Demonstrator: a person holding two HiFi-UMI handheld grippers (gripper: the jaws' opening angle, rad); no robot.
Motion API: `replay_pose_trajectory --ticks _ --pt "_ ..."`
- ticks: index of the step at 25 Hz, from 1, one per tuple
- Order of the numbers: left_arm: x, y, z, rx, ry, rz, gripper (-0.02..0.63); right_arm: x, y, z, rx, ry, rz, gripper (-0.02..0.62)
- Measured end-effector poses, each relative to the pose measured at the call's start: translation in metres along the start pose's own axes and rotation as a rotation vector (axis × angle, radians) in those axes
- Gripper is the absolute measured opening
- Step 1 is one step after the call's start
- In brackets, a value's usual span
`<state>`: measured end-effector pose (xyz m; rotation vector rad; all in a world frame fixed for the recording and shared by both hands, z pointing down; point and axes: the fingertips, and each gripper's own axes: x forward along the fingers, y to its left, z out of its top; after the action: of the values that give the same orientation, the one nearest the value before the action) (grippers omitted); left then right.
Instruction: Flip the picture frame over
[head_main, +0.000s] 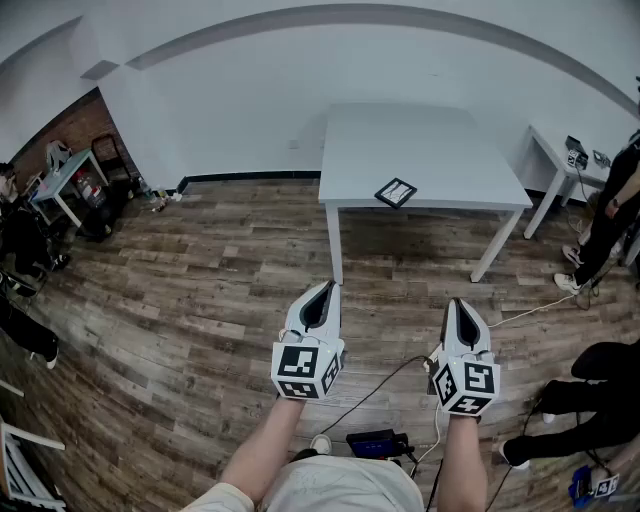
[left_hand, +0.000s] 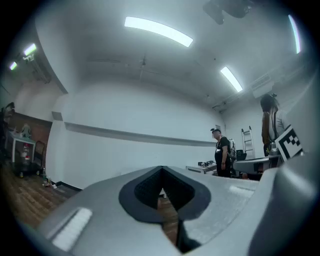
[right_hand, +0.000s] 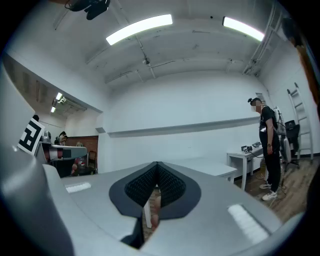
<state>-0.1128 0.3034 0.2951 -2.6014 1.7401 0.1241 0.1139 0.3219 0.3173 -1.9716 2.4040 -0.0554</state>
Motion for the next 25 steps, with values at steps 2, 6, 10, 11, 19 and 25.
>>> replay_pose_trajectory --ticks 2,6,10,11,19,25 --pt "0.001 -0.004 -0.002 -0.002 0.003 -0.006 0.0 -0.003 -0.002 -0.001 -0.001 0.0 -0.003 0.021" --pt "0.004 -0.013 -0.005 -0.006 0.004 -0.007 0.0 -0.006 -0.005 -0.003 0.005 0.0 0.002 0.021" --pt "0.007 -0.026 -0.009 -0.016 0.013 -0.011 0.0 -0.012 -0.016 0.001 0.0 -0.002 0.0 0.021" --pt "0.008 -0.03 -0.009 -0.018 0.016 -0.013 0.0 -0.014 -0.02 0.002 0.0 -0.002 -0.002 0.021" --pt "0.024 -0.08 -0.018 -0.001 0.036 -0.022 0.0 -0.025 -0.059 -0.003 0.019 0.01 0.015 0.023" --pt "0.031 -0.104 -0.022 0.003 0.042 0.002 0.0 -0.027 -0.081 -0.013 0.044 0.012 0.059 0.026"
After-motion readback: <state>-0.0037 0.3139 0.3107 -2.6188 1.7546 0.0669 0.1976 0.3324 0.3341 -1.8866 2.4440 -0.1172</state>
